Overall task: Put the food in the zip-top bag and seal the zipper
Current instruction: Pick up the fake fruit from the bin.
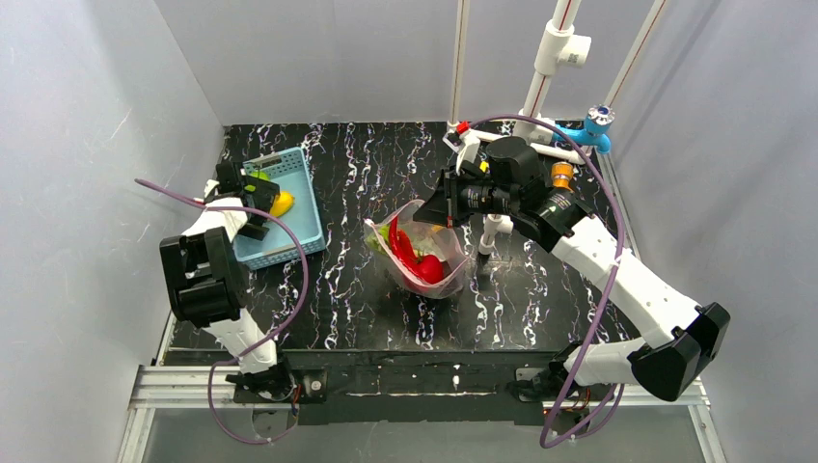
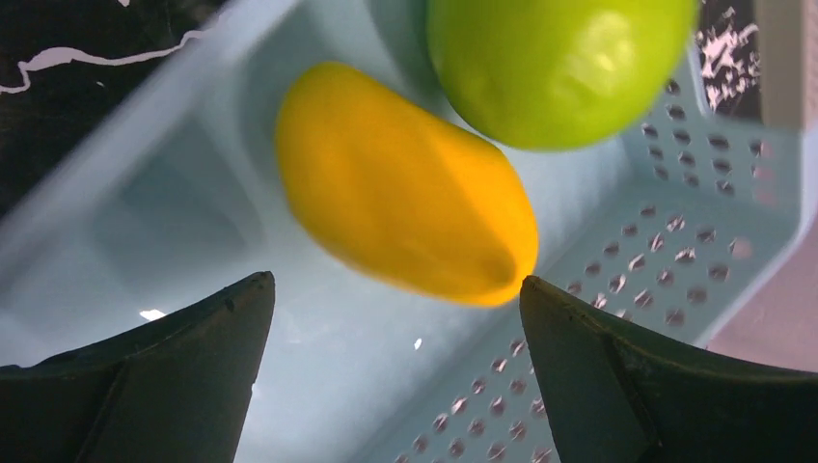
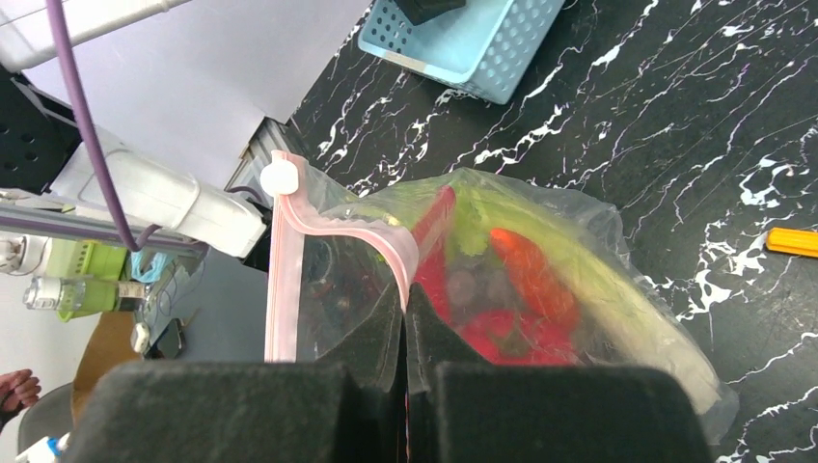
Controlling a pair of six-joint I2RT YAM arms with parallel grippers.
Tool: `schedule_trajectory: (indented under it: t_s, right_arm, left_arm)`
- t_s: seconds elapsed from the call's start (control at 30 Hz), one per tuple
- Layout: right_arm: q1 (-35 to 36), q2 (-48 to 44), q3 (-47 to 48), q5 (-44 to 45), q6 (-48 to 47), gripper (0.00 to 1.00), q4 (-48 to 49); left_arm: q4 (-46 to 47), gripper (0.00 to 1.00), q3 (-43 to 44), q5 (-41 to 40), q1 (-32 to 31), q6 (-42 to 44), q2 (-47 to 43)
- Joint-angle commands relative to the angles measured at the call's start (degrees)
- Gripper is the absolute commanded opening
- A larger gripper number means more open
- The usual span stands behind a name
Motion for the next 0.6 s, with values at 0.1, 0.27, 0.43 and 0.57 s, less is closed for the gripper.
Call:
schedule_trajectory:
  t_s: [0.1, 0.27, 0.43, 0.57]
  right_arm:
    - [0.1, 1.8, 3.7, -2.4, 1.4, 0.01, 2.6]
    - [0.1, 1.7, 3.8, -2.2, 1.4, 0.01, 2.1]
    - [0.1, 1.3, 4.0, -2.1, 1.5, 0.01, 1.8]
    - [0.1, 0.8, 3.9, -2.2, 1.6, 0.01, 1.7]
  left_arm:
    - [-1.9, 0.98, 2.1, -1.5, 1.6, -10.1, 6.3]
    - [-1.0, 0.98, 2.3, -0.4, 1.7, -9.4, 6.9]
    - [-0.1, 0.85, 1.1, -2.5, 1.7, -6.4, 5.3]
    - [0.3, 0.79, 0.9, -4.1, 1.6, -4.3, 4.6]
